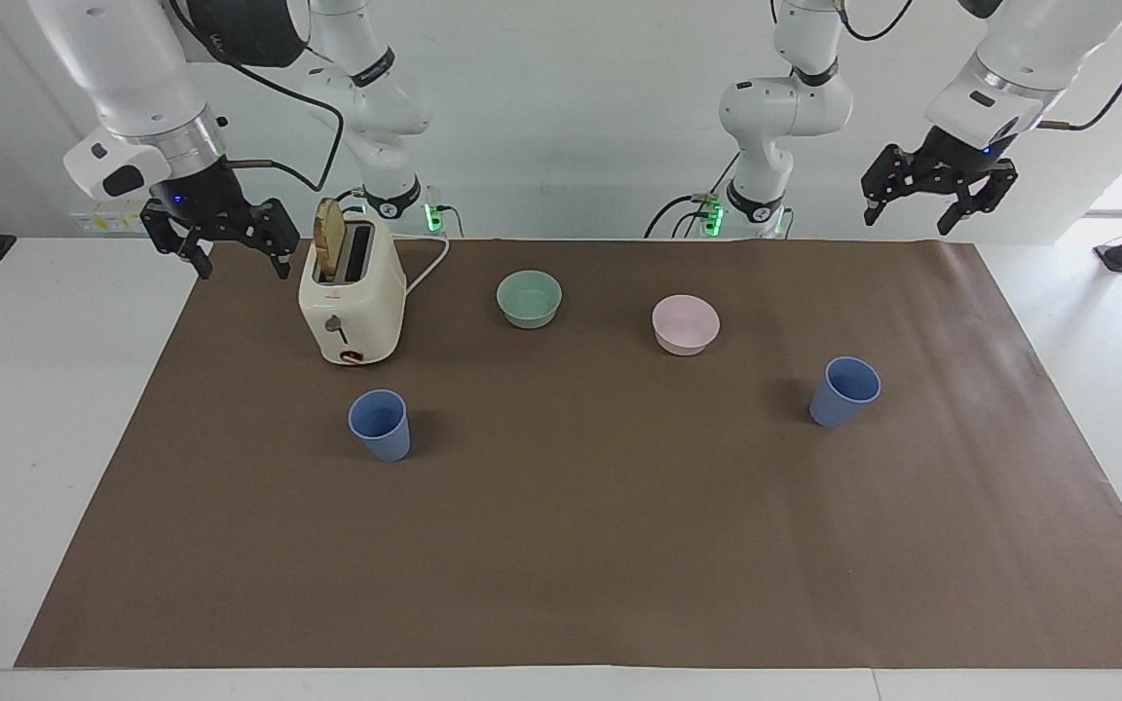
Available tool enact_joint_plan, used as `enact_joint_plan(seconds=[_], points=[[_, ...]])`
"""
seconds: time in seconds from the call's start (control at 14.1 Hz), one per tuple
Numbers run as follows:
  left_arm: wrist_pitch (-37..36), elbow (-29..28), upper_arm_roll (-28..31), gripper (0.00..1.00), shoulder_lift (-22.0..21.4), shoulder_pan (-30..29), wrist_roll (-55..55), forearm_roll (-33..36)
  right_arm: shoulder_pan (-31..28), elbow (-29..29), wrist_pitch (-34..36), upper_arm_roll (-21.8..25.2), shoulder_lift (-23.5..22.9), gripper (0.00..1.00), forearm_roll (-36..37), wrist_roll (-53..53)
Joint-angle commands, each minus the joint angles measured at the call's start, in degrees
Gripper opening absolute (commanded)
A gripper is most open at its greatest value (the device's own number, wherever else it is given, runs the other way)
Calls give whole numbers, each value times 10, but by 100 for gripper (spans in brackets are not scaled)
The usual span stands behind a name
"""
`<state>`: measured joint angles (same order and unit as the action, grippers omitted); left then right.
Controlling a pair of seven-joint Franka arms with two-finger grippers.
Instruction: Stack blue cups with both arms
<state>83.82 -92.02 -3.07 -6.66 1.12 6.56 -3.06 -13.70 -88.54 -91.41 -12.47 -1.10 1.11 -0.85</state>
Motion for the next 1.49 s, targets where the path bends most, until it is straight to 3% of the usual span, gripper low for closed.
enact_joint_plan(seconds=[0.0,1.07,1.42], points=[[4,-11,-4,100,-10,-9,7,-6,-4,-10,-10,0,11,100,-10,-12],[36,-18,-4,100,-5,-8,12,-7,-4,-10,-11,0,11,100,-10,-12],[145,-114,-3,100,3,-14,10,-7,-4,-10,-11,0,11,100,-10,-12]])
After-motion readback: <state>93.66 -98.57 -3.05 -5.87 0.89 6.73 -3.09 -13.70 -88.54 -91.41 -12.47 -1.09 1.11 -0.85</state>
